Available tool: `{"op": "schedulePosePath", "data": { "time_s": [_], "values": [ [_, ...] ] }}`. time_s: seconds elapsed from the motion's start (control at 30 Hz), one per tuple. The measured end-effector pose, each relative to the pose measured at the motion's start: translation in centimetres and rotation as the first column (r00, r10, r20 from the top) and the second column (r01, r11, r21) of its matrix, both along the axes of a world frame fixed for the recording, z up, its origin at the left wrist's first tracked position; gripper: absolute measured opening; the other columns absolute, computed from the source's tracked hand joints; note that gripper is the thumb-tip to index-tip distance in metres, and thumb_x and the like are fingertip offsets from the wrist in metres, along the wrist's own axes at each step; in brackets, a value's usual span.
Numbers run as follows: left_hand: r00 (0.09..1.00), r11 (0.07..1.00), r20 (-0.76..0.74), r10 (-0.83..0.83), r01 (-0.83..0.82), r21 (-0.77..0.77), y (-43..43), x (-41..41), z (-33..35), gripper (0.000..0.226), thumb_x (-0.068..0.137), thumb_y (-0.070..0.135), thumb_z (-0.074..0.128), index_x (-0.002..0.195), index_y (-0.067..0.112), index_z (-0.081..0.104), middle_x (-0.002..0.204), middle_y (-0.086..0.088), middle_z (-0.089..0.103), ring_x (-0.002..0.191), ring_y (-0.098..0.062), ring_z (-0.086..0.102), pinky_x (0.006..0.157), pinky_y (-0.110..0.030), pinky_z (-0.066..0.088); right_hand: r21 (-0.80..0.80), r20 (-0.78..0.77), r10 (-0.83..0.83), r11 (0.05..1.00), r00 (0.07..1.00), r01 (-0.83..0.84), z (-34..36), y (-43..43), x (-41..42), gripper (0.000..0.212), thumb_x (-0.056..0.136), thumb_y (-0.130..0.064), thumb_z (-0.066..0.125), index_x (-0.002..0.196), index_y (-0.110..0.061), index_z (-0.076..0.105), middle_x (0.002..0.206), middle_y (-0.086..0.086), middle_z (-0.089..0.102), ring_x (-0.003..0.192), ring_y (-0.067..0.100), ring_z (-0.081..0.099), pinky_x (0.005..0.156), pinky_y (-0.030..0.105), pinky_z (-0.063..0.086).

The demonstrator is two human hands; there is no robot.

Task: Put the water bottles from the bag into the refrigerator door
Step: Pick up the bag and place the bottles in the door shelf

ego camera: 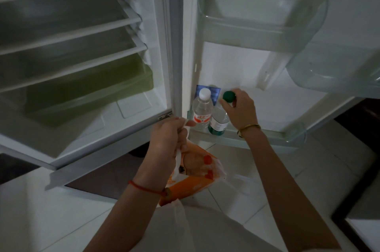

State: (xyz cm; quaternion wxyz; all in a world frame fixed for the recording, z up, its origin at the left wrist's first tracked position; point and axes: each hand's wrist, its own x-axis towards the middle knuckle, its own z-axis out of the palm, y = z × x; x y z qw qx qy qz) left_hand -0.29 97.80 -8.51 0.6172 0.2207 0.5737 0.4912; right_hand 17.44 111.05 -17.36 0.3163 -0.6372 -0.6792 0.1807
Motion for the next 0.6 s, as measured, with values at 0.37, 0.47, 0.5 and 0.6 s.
{"op": "schedulePosePath", "data": {
  "time_s": [0.37, 0.47, 0.5, 0.6],
  "values": [
    [0.998, 1.000, 0.054, -0.027, 0.027, 0.005, -0.2, 0.4, 0.7, 0.032, 0.098, 0.008, 0.038, 0.078, 0.003, 0.061, 0.041, 0.005, 0.027, 0.032, -0.005, 0.022, 0.034, -0.016, 0.022, -0.343, 0.049, -0.158, 0.925, 0.986, 0.165, -1.3, -5.8, 1.6, 0.020, 0.085, -0.023, 0.068, 0.090, -0.008, 0.056, 0.082, 0.011, 0.064, 0.073, 0.021, 0.058, 0.069, 0.027, 0.044],
    [0.998, 1.000, 0.054, -0.028, 0.027, 0.014, -0.3, 0.8, 0.8, 0.032, 0.098, 0.007, 0.039, 0.077, 0.002, 0.062, 0.041, 0.004, 0.026, 0.031, -0.005, 0.022, 0.034, -0.014, 0.023, -0.761, 0.135, 0.005, 0.641, 0.991, 0.100, -5.5, -7.9, 1.5, 0.028, 0.090, -0.029, 0.061, 0.085, -0.003, 0.070, 0.084, 0.009, 0.072, 0.069, 0.017, 0.064, 0.066, 0.025, 0.052],
    [0.998, 0.999, 0.045, -0.035, 0.034, 0.019, -0.4, 0.9, 0.9, 0.031, 0.098, 0.007, 0.039, 0.077, 0.002, 0.062, 0.042, 0.004, 0.025, 0.031, -0.005, 0.022, 0.033, -0.013, 0.024, -0.838, 0.069, -0.020, 0.541, 0.997, 0.069, -7.1, -8.4, 1.3, 0.031, 0.089, -0.030, 0.062, 0.093, -0.001, 0.071, 0.086, 0.009, 0.073, 0.067, 0.017, 0.065, 0.061, 0.024, 0.055],
    [0.998, 0.998, 0.027, -0.054, 0.054, 0.016, -0.6, 1.0, 1.1, 0.031, 0.098, 0.006, 0.040, 0.077, 0.002, 0.062, 0.041, 0.004, 0.026, 0.030, -0.005, 0.022, 0.033, -0.014, 0.025, -0.917, -0.097, -0.300, 0.397, 0.949, 0.032, -10.9, -9.3, 0.2, 0.029, 0.088, -0.022, 0.066, 0.105, 0.001, 0.061, 0.094, 0.015, 0.066, 0.069, 0.022, 0.066, 0.050, 0.024, 0.055]
  ]
}}
